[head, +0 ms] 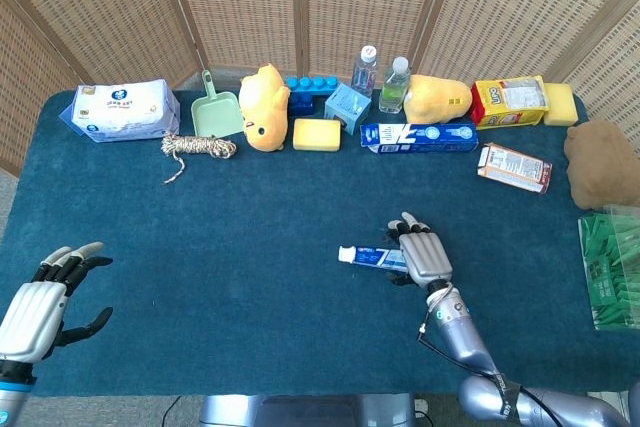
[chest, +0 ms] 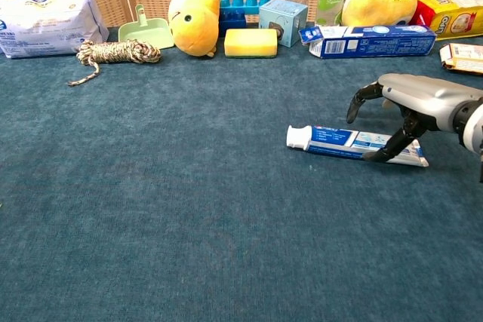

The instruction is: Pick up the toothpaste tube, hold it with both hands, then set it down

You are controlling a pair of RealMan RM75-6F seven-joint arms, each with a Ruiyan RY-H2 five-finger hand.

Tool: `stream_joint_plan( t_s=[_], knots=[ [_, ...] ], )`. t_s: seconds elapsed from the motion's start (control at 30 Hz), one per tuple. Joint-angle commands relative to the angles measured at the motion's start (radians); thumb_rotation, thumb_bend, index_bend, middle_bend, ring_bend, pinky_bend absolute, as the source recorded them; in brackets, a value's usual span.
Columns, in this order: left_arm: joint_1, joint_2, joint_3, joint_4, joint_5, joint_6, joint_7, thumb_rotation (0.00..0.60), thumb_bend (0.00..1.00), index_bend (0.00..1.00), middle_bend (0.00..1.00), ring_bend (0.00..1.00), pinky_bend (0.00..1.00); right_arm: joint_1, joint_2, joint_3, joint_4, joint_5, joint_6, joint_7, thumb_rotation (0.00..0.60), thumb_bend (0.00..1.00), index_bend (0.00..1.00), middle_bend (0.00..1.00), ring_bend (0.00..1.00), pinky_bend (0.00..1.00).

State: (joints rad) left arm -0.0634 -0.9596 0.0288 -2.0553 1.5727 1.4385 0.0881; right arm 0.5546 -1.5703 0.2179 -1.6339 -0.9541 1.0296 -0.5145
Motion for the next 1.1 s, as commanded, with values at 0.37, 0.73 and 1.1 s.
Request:
stream_joint_plan(
  t_s=[0.37, 0.73, 1.1],
  knots=[
    [0.009, 0.002, 0.007, -0.001, 0.011, 0.017, -0.006, 0.6, 0.25, 0.23, 0.15, 0.16, 0.09, 0.029, -0.008, -0.025, 0.027, 0.06, 0.0, -0.02, 0.6, 0.26, 0.41, 0.22, 0.05, 0.18],
    [0.017, 0.046, 0.01, -0.021, 0.038, 0.043, -0.046, 0.6, 0.25, 0.23, 0.15, 0.16, 0.09, 0.066, 0.031, 0.026, -0.008, 0.108, -0.054, 0.057, 0.6, 0.33, 0.8, 0.5, 0.38, 0.5],
    [-0.071, 0.098, -0.018, -0.065, 0.02, -0.076, -0.08, 0.6, 0.25, 0.23, 0.15, 0.16, 0.1, 0.013, 0.183, 0.06, -0.136, 0.058, -0.198, 0.383, 0.6, 0.37, 0.9, 0.75, 0.7, 0.87]
  ],
)
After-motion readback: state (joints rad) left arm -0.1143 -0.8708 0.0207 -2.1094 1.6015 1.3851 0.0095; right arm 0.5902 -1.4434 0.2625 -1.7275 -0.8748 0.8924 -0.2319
